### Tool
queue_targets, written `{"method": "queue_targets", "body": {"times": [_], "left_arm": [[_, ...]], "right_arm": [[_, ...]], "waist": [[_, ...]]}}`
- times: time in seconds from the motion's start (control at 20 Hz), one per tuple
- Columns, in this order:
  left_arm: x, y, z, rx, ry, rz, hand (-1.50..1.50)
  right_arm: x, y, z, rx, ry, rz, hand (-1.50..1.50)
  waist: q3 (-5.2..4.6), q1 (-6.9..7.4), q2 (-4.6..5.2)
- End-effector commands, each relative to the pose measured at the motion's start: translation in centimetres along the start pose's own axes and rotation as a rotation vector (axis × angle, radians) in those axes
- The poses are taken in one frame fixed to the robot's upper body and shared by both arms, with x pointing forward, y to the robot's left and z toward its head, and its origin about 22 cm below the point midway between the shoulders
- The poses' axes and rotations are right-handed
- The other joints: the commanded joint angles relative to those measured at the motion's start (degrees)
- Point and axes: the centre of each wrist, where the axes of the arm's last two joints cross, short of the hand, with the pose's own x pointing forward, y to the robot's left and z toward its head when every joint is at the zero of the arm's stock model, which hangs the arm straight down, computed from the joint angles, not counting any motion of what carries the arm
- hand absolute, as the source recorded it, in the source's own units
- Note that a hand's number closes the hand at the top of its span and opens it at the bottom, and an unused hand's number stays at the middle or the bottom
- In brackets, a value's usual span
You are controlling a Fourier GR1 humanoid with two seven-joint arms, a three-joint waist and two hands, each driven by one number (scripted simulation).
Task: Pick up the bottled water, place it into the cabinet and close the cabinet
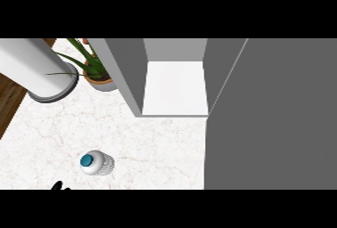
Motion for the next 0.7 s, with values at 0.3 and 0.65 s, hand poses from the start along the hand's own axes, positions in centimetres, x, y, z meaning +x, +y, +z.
{"method": "queue_targets", "body": {"times": [0.3,0.65], "left_arm": [[2.0,2.2,1.4,0.054,-0.076,-0.051,-1.50],[-0.2,6.7,-0.5,0.105,-0.055,-0.103,-1.50]], "right_arm": [[3.5,0.3,2.0,0.031,-0.068,-0.073,-1.50],[4.2,0.2,2.8,0.063,-0.079,-0.075,-1.50]], "waist": [[-0.05,-0.42,0.29],[-0.11,-1.59,0.40]]}}
